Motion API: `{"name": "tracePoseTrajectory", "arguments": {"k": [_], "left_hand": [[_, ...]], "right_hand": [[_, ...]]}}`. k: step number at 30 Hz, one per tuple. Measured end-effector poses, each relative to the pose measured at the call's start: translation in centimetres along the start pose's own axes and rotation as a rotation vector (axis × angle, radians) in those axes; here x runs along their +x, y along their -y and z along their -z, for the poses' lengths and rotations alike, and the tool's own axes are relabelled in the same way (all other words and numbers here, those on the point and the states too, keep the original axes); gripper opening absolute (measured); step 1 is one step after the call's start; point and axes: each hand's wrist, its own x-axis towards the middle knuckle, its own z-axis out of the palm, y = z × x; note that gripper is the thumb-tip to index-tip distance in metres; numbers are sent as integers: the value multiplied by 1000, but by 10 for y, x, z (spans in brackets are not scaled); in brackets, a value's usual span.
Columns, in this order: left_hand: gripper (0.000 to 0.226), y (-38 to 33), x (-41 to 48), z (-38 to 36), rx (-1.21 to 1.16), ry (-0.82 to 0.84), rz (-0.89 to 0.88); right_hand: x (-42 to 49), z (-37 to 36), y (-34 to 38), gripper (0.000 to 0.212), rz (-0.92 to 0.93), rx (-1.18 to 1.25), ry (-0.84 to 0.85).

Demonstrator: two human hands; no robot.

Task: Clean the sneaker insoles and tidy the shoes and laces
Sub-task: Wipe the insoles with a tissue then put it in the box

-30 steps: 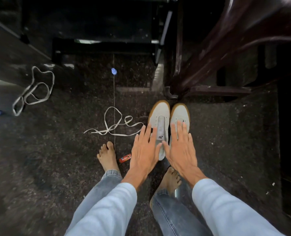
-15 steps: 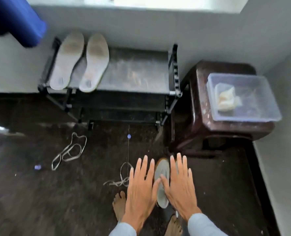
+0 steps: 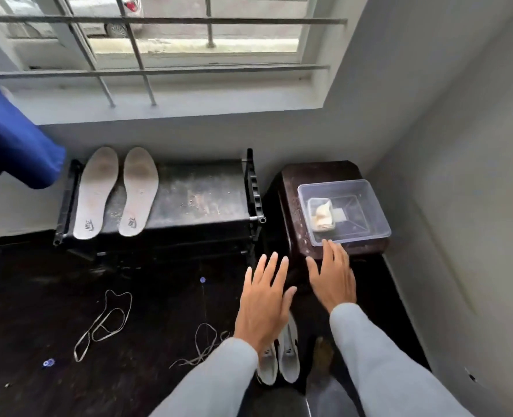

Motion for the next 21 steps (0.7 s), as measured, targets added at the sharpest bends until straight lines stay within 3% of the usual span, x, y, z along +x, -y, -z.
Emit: {"name": "tracePoseTrajectory", "arguments": {"k": [6,10,15,18,21], "left_hand": [[61,-50,83,-42,-74,41,101],[66,-83,123,-74,-152,51,270],[60,-98,159,-108,-231,60,470],[63,-100,180,-123,-195,41,468],[48,-98,198,-138,-71,74,404]], "right_hand": [[119,11,-50,28,-19,41,46],[197,4,-68,24,218,-11,137],[258,-9,-69,20,560,-260,320],[269,-15,-62,17,644,-438,374],[272,-21,-66,16,676,-538,390]]}}
